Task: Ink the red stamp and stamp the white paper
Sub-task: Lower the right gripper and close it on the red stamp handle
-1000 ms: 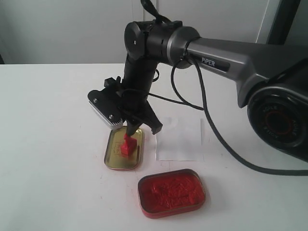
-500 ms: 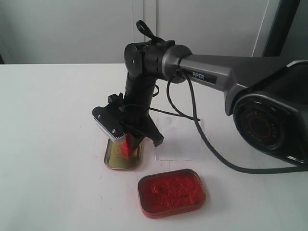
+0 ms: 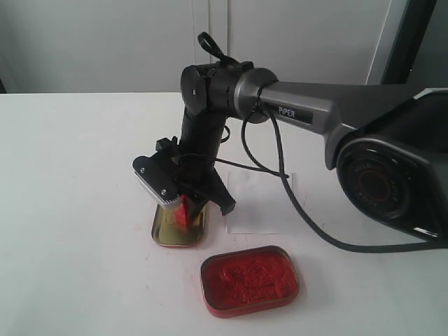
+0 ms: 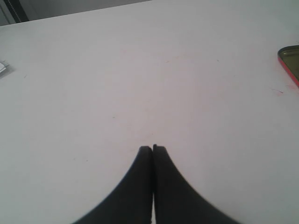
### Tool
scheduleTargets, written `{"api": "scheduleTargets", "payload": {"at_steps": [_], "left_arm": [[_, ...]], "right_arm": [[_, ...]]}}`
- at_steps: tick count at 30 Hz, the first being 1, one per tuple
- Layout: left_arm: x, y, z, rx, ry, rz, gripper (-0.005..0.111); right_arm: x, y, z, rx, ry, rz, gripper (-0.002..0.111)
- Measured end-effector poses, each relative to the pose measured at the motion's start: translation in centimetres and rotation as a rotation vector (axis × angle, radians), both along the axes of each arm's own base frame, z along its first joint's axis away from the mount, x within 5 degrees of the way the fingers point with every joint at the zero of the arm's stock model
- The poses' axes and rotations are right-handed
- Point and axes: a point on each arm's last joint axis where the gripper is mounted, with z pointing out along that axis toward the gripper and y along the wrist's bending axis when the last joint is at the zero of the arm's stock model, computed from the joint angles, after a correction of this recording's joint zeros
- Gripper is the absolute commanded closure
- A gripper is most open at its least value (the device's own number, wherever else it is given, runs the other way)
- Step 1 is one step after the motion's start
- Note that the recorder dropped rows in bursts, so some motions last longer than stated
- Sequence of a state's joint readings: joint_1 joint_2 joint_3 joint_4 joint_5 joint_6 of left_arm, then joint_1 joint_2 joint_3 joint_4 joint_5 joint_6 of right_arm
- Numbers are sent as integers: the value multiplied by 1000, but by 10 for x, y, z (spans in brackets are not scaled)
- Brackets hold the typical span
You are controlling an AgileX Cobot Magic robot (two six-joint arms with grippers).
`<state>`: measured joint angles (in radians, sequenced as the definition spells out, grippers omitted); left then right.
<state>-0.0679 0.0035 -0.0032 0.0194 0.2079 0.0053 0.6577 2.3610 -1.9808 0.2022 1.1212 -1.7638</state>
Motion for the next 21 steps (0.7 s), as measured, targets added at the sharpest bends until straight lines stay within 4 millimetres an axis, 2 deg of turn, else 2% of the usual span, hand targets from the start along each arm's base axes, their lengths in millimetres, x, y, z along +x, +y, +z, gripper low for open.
{"api": "scheduleTargets", "payload": {"at_steps": [5,15,21], "left_arm": [[0,0,0,0,0,0,107],[0,0,0,0,0,0,107],[0,0,0,0,0,0,107]], "right_arm": [[1,0,-3,-1,1,-1,71],[1,1,-3,1,0,-2,107],[1,1,-3,1,10,-45,108]]}}
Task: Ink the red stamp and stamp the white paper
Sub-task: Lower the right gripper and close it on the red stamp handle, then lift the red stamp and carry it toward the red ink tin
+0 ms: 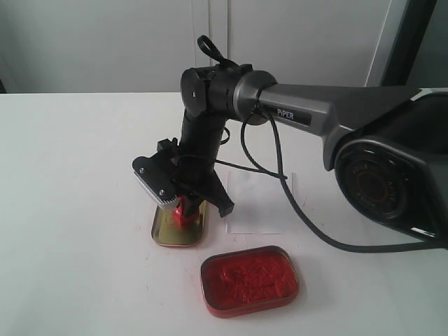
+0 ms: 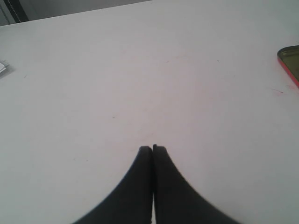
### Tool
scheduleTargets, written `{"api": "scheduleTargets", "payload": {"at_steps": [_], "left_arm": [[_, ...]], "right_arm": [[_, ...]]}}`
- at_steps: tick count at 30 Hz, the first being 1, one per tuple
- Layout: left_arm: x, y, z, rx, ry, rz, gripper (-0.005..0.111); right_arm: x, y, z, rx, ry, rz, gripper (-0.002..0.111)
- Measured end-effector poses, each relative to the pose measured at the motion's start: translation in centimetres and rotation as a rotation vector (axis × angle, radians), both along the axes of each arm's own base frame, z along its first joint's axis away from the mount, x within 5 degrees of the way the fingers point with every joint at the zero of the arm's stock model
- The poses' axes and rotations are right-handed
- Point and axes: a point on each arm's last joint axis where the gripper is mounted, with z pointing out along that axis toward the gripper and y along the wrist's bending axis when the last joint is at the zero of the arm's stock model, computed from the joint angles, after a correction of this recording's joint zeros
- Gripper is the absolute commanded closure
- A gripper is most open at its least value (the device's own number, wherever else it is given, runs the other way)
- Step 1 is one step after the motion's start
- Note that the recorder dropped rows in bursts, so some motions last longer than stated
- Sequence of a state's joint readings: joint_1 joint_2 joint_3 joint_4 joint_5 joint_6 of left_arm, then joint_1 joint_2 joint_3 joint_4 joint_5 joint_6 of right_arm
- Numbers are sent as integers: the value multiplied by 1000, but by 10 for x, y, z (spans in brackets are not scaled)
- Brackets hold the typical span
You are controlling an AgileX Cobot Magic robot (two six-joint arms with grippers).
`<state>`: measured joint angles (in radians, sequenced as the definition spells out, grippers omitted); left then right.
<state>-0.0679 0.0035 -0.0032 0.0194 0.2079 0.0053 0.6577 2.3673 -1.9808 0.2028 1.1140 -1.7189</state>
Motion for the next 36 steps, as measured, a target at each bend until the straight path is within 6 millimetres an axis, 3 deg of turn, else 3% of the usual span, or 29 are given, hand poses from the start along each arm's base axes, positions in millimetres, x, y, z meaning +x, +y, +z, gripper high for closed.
{"api": "scheduleTargets", "payload": {"at_steps": [6,13,23,36], "left_arm": [[0,0,0,0,0,0,107],[0,0,0,0,0,0,107],[0,0,0,0,0,0,107],[0,0,0,0,0,0,107]], "right_arm": [[0,1,3,16,34,-186,108],[1,1,25,74,64,-470,108],[2,-4,36,78,80,-788,108],[-3,-11,57,69,131,-1027,108]]}}
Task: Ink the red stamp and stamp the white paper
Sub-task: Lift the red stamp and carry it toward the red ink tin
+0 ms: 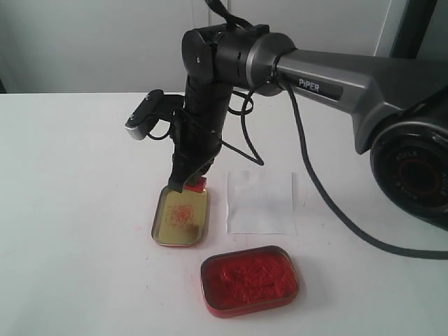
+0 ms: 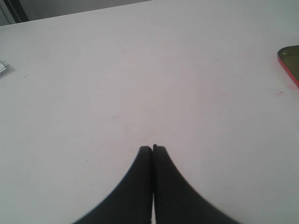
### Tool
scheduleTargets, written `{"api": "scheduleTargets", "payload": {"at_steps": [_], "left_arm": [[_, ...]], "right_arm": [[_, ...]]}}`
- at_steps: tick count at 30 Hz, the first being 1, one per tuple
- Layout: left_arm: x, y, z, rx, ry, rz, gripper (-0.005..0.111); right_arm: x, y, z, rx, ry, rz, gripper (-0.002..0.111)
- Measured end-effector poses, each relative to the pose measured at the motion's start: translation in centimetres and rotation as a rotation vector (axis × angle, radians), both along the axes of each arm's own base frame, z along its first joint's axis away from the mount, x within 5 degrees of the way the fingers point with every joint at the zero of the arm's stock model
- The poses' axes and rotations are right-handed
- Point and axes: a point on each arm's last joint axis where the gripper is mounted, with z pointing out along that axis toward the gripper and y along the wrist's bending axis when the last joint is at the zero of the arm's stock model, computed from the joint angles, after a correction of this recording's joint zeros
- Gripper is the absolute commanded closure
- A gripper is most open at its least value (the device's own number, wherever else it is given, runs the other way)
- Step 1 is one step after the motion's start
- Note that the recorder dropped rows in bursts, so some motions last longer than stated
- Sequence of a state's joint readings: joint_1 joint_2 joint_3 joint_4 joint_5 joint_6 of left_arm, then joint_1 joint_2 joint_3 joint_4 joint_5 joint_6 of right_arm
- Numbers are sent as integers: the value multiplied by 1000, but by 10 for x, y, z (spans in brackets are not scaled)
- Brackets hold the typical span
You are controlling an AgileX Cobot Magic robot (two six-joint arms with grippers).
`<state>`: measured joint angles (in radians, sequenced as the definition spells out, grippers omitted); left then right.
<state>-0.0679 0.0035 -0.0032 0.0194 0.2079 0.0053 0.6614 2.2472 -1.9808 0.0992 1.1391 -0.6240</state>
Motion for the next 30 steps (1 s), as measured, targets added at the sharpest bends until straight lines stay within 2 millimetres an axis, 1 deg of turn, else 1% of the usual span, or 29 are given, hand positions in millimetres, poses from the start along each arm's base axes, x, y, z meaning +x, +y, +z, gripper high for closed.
{"api": "scheduleTargets", "payload": {"at_steps": [6,10,18,24,30], "left_arm": [[0,0,0,0,0,0,107],[0,0,0,0,0,0,107],[0,0,0,0,0,0,107],[0,0,0,0,0,0,107],[0,0,0,0,0,0,107]], "right_arm": [[-5,-7,7,-29,41,-42,108],[-14,-14,14,-39,57,-55,108],[-42,-36,33,-23,30,-63,108],[-67,-57,35,-20,19,-68,108],[-89,-74,33,-4,-4,-74,108]]}}
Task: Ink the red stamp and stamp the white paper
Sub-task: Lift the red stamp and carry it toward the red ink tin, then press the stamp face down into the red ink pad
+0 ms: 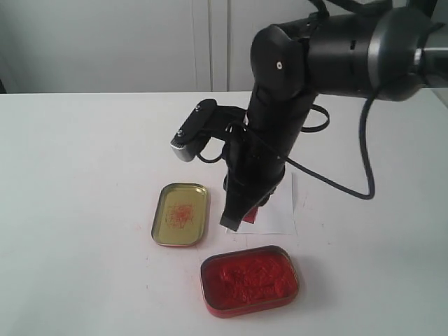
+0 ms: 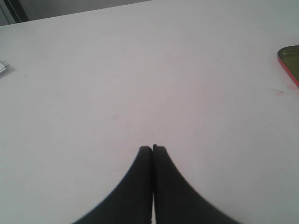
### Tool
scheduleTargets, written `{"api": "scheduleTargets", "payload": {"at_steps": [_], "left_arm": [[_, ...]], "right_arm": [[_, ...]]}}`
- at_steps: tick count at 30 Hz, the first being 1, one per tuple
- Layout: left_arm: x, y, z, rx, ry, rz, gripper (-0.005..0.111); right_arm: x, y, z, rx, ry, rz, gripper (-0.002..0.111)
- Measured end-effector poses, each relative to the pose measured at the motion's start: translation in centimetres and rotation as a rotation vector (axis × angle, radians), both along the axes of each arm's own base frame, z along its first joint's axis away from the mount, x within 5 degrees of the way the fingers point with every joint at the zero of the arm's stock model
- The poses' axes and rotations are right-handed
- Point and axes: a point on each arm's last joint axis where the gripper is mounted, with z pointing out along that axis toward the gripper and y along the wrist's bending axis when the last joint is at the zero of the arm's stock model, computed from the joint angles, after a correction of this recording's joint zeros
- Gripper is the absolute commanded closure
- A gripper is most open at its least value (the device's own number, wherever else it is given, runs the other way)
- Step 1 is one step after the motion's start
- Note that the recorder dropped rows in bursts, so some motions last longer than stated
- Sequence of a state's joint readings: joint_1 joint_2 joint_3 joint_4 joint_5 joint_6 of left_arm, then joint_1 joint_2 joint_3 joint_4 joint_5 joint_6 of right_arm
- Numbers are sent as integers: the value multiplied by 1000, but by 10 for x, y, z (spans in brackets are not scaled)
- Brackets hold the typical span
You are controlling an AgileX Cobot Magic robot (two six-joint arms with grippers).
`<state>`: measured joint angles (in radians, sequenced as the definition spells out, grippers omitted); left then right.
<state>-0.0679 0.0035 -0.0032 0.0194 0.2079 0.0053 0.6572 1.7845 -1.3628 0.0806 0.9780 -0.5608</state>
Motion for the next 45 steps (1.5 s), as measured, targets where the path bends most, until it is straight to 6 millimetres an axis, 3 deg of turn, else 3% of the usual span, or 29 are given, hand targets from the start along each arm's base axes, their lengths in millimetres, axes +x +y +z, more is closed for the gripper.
{"api": "scheduleTargets", "payload": {"at_steps": [8,18,45], "left_arm": [[0,0,0,0,0,0,107],[0,0,0,0,0,0,107],[0,0,0,0,0,0,107]], "right_arm": [[-21,-16,-16,-6,2,-1,108],[-44,-12,-45,-27,14,46,108],[-41,-9,-92,-29,7,29,108]]}}
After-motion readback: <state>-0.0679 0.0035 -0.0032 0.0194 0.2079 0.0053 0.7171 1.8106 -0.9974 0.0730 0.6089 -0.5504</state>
